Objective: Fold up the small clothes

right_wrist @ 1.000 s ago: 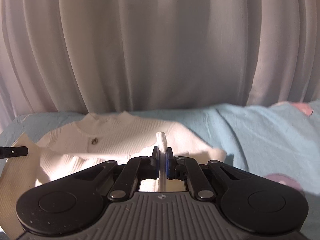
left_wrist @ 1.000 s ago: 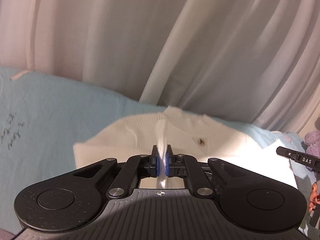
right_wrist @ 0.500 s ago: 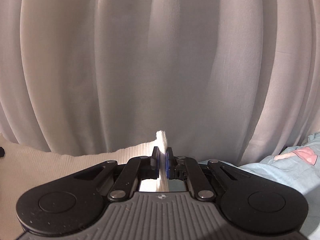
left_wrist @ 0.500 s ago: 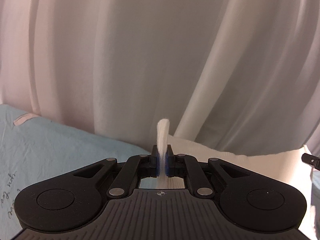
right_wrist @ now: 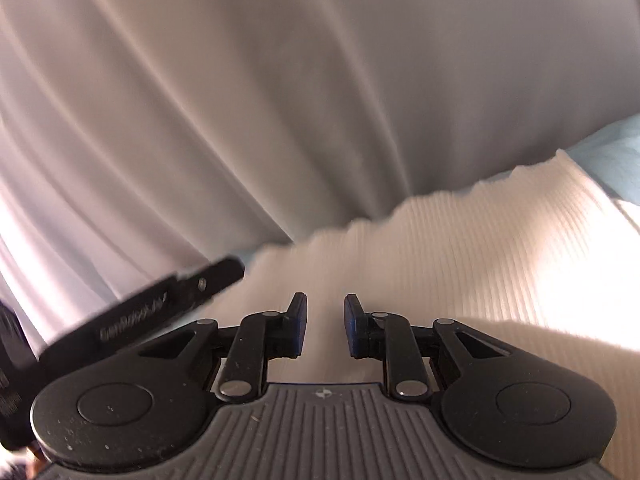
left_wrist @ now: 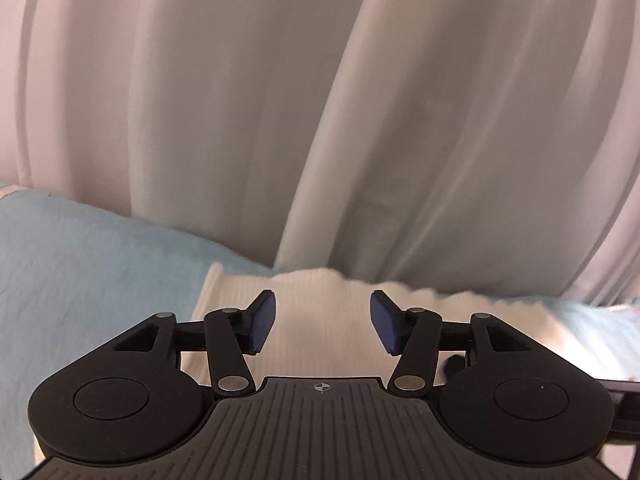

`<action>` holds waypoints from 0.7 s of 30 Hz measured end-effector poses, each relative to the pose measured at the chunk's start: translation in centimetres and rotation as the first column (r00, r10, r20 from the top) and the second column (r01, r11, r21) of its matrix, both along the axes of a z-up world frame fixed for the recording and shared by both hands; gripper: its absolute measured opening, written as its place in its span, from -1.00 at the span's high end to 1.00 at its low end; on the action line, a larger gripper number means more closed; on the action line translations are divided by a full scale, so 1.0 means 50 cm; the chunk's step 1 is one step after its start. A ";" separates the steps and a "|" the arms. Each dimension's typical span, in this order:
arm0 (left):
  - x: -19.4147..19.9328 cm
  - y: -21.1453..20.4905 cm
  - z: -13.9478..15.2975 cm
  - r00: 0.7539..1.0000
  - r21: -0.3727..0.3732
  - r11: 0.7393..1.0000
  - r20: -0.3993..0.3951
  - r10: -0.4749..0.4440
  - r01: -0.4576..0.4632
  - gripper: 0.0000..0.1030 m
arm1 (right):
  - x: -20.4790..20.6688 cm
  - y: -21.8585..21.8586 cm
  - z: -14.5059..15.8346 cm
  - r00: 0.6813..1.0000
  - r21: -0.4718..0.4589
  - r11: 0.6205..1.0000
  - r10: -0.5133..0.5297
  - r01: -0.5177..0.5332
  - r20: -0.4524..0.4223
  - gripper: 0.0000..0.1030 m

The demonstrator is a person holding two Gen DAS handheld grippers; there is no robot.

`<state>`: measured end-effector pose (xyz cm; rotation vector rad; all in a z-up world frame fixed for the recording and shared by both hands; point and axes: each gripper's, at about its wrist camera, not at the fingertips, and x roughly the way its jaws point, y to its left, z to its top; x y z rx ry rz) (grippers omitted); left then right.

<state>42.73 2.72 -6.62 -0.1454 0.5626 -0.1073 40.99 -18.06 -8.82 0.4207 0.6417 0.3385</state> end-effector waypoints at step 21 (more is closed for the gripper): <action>-0.048 0.137 -0.009 0.960 -0.049 0.966 -0.133 0.246 -0.254 -0.38 | -0.094 -0.150 0.034 0.957 -0.359 0.888 -0.279 0.288 0.077 0.63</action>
